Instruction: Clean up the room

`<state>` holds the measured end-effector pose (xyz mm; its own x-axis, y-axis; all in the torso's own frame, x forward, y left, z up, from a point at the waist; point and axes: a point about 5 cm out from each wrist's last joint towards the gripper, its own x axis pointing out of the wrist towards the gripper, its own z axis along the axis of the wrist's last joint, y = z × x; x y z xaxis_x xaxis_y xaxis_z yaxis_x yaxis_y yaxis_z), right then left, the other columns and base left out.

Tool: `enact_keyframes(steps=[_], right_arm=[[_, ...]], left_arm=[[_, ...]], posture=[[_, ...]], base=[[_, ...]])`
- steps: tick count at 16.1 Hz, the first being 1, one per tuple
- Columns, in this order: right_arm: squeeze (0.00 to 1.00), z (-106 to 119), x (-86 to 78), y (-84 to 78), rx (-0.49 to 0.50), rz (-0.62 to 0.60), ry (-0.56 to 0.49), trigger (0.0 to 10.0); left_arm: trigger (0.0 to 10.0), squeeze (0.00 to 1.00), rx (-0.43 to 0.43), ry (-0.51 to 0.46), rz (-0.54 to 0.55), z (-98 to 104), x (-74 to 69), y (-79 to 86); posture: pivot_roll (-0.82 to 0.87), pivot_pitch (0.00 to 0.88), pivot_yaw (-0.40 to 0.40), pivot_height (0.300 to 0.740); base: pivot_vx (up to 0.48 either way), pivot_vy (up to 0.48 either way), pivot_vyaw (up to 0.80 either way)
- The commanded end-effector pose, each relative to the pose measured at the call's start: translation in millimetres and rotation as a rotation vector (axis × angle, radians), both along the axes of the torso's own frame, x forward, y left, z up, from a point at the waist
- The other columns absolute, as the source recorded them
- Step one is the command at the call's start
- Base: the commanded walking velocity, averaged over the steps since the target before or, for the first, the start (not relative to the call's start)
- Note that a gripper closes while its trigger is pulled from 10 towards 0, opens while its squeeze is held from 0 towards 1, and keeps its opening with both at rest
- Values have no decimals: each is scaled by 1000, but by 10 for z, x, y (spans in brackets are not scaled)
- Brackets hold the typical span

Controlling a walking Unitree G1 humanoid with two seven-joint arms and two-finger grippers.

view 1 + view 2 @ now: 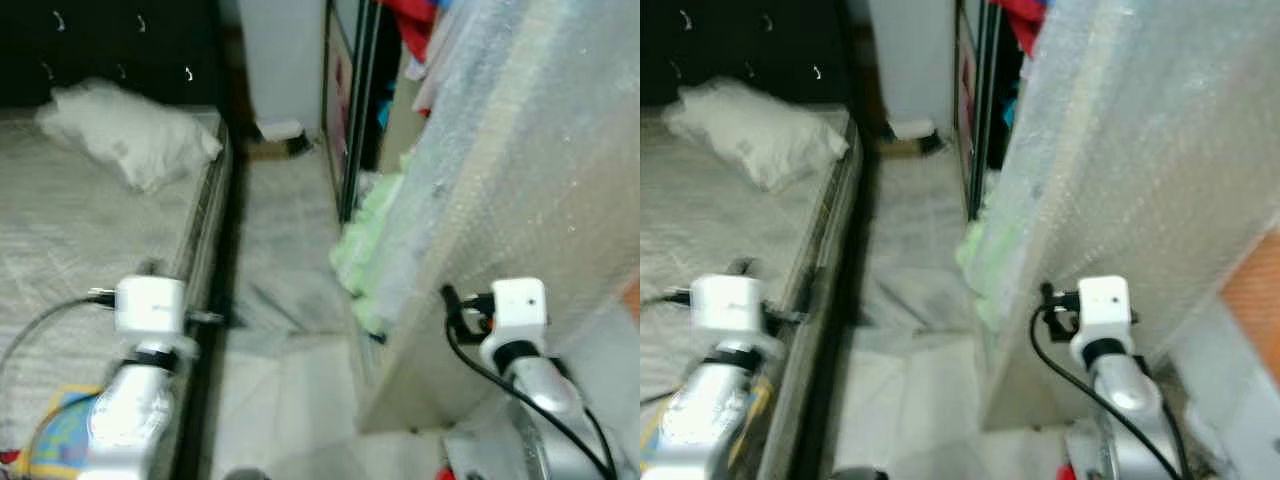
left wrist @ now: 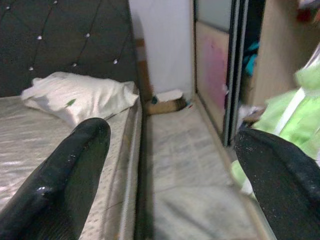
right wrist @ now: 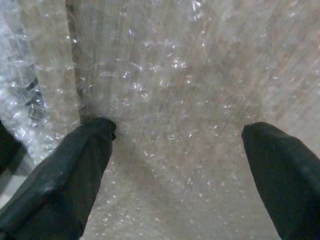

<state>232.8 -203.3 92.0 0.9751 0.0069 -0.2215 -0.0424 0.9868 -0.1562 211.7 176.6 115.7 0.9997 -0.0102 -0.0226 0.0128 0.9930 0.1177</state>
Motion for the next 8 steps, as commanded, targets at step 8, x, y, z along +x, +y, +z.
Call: enact_keyframes(steps=[8], right_arm=[[0,45,53,62,16,40,-21,10000]], left_arm=[[10000,0,-25,-9,-27,11,23,-104]], posture=[[-26,2,-36,740]], base=[[0,0,586]])
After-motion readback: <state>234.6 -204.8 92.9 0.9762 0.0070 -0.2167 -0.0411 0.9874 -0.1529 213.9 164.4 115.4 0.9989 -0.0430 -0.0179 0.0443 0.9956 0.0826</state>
